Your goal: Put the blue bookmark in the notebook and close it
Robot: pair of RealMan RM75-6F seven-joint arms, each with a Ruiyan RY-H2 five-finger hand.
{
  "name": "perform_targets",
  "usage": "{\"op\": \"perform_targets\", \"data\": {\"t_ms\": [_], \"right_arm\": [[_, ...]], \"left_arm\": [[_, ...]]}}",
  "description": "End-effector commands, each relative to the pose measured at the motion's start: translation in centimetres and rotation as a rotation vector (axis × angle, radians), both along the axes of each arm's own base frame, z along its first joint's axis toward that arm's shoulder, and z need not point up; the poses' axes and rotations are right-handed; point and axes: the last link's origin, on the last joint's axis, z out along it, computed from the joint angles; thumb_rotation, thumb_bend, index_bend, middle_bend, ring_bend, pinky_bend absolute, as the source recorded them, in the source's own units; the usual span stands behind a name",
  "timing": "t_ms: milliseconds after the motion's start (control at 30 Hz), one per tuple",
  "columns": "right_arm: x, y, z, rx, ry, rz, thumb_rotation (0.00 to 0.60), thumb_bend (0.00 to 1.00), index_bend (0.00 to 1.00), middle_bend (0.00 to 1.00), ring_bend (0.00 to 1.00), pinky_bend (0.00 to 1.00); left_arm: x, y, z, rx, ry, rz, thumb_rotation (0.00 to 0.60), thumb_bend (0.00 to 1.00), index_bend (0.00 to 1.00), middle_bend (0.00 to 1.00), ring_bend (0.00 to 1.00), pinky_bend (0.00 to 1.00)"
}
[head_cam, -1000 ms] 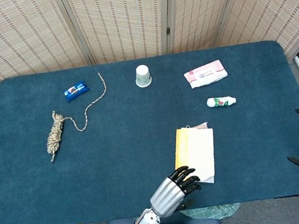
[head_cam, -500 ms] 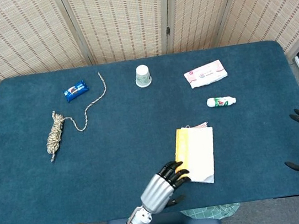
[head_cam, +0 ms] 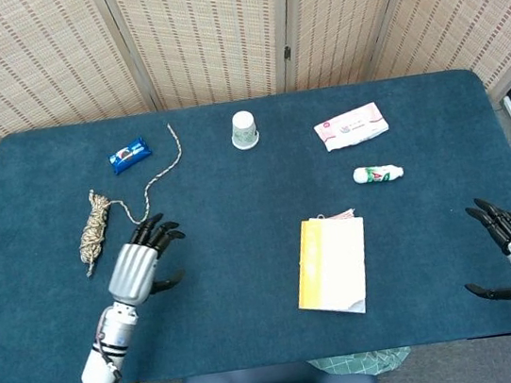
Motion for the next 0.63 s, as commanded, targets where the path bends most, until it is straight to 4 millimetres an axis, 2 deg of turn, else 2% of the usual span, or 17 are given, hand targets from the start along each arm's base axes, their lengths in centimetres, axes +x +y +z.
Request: {"op": "perform_targets", "data": {"t_ms": [33, 67, 100, 233, 267, 433, 500, 633], "right_arm": [[0.0, -0.1, -0.3, 0.007, 0.008, -0.004, 0.6, 0.0, 0.0, 0.0, 0.0, 0.07], [-0.3, -0.3, -0.5, 0.013, 0.036, -0.009, 0.6, 0.0, 0.0, 0.0, 0.0, 0.07], [-0.4, -0.4, -0.7, 0.011, 0.057, -0.015, 0.6, 0.0, 0.0, 0.0, 0.0, 0.07], [-0.4, -0.5, -1.0, 0.0, 0.093, -0.028, 0.6, 0.0, 0.0, 0.0, 0.0, 0.07], [-0.4, -0.5, -1.0, -0.002, 0.096, -0.03, 0.6, 0.0, 0.0, 0.0, 0.0, 0.07], [-0.6, -0.1, -1.4, 0.006, 0.12, -0.056, 0.6, 0.0, 0.0, 0.0, 0.0, 0.07], [-0.9, 0.1, -1.6, 0.016, 0.136, -0.077, 0.6, 0.0, 0.0, 0.0, 0.0, 0.07], [-0.7, 0.1, -1.8, 0.022, 0.149, -0.081, 0.6, 0.0, 0.0, 0.0, 0.0, 0.07]], "left_arm": [[-2.1, -0.1, 2.4, 0.017, 0.027, 0.065, 0.6, 0.25, 0.31, 0.23, 0.08, 0.16], [-5.0, -1.0, 4.2, 0.043, 0.123, 0.126, 0.6, 0.24, 0.3, 0.21, 0.07, 0.16], [-6.6, -2.3, 5.6, 0.044, 0.182, 0.162, 0.6, 0.24, 0.27, 0.18, 0.04, 0.15], [-11.0, -6.3, 8.5, 0.09, 0.359, 0.31, 0.6, 0.23, 0.22, 0.09, 0.0, 0.05], [-11.6, -7.1, 8.8, 0.101, 0.371, 0.337, 0.6, 0.23, 0.22, 0.08, 0.0, 0.03], [-13.0, -9.9, 9.7, 0.145, 0.412, 0.378, 0.6, 0.24, 0.21, 0.06, 0.0, 0.0], [-12.3, -10.3, 10.0, 0.157, 0.386, 0.352, 0.6, 0.23, 0.2, 0.06, 0.0, 0.0], [-12.5, -10.7, 10.4, 0.147, 0.374, 0.353, 0.6, 0.23, 0.2, 0.06, 0.0, 0.0]]}}
